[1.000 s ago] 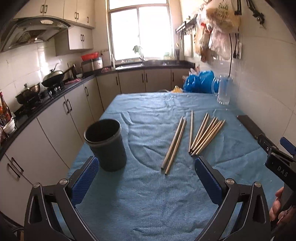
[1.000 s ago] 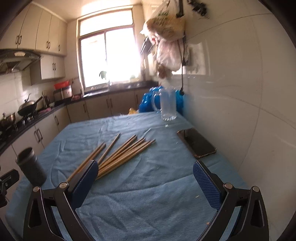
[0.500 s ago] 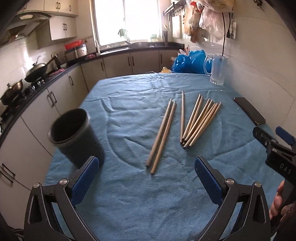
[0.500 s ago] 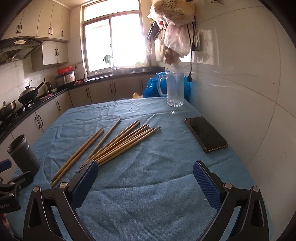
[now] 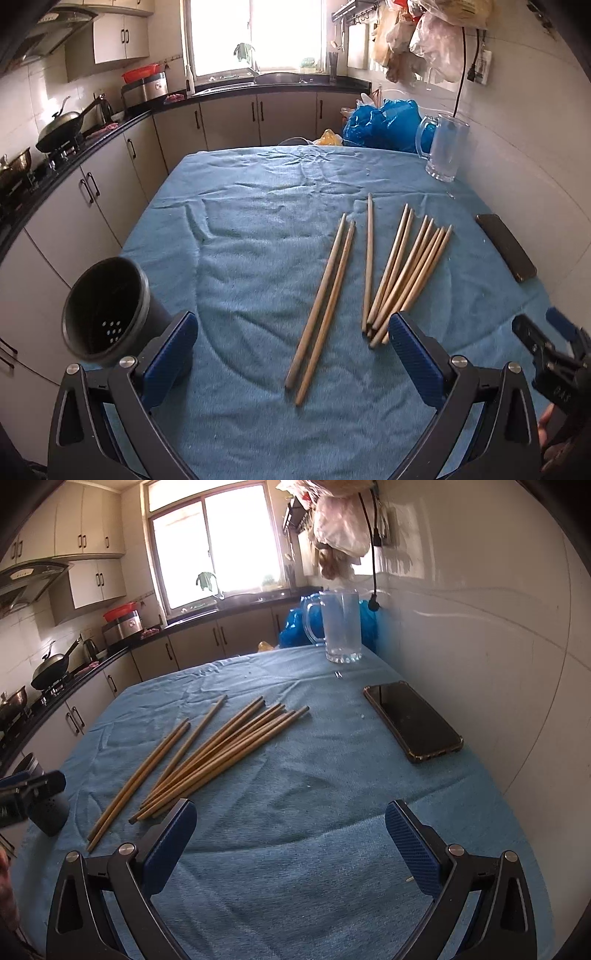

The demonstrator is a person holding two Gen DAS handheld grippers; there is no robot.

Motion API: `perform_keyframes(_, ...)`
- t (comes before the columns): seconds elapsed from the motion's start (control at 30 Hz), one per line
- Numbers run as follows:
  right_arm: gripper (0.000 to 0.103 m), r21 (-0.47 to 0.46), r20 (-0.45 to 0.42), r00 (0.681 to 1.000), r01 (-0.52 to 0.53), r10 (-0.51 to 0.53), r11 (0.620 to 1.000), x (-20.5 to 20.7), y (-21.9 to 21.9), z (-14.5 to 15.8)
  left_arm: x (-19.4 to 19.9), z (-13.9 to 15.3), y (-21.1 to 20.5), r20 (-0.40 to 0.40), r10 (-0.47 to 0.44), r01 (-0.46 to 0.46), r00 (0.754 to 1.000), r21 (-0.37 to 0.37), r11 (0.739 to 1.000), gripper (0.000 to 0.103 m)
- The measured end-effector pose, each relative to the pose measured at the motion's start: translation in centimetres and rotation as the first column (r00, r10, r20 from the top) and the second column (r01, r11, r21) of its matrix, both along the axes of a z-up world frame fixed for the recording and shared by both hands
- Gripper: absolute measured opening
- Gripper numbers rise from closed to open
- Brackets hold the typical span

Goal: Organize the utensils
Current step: 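Close the left tool on one wooden chopstick while the right tool grasps another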

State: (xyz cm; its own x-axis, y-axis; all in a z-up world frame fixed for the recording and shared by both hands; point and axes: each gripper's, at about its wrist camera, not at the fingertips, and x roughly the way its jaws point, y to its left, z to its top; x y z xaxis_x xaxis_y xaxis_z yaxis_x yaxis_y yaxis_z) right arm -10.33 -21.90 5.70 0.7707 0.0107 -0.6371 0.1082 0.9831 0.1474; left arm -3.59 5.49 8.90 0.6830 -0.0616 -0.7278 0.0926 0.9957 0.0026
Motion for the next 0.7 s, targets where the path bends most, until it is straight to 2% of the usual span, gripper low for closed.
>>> perform_keyframes(0.07,0.103,0.012,-0.012,1.0,-0.003,0.003,1.0,0.4,-0.2,-0.1,0.7,-0.3,-0.2,-0.017,-0.012,0.012,1.0,-0.01,1.0,0.083)
perform_keyframes(0.13,0.103,0.021,-0.022,1.0,-0.009,0.009,1.0,0.9,-0.3,-0.2,1.6,-1.0,-0.5,-0.062,-0.027,0.026,0.998,-0.015,1.0,0.062)
perform_keyframes(0.2,0.103,0.031,-0.032,0.999,-0.016,0.017,0.999,1.4,-0.3,-0.3,2.4,-1.8,-1.0,-0.097,-0.041,0.039,0.994,-0.025,0.999,0.056)
perform_keyframes(0.3,0.103,0.062,-0.053,0.997,-0.043,0.047,0.997,2.4,-0.2,-0.6,3.2,-3.2,-1.6,-0.116,-0.054,0.053,0.992,-0.015,0.998,0.053)
perform_keyframes(0.4,0.097,0.113,-0.09,0.992,-0.075,0.086,0.991,4.0,0.1,-1.1,4.4,-4.5,-1.8,-0.161,-0.049,0.049,0.986,-0.005,0.999,0.042)
perform_keyframes(0.5,0.085,0.173,-0.142,0.982,-0.103,0.128,0.98,6.2,0.5,-1.8,5.2,-5.4,-1.6,-0.189,-0.039,0.036,0.981,-0.018,0.999,0.035)
perform_keyframes(0.6,0.084,0.202,-0.188,0.97,-0.114,0.153,0.973,8.6,1.1,-2.8,5.8,-6.1,-1.3,-0.209,-0.028,0.024,0.978,-0.019,1.0,0.031)
perform_keyframes(0.7,0.08,0.199,-0.231,0.959,-0.12,0.165,0.973,10.6,2.0,-3.6,6.3,-6.9,-1.2,-0.225,-0.021,0.016,0.974,-0.026,1.0,0.021)
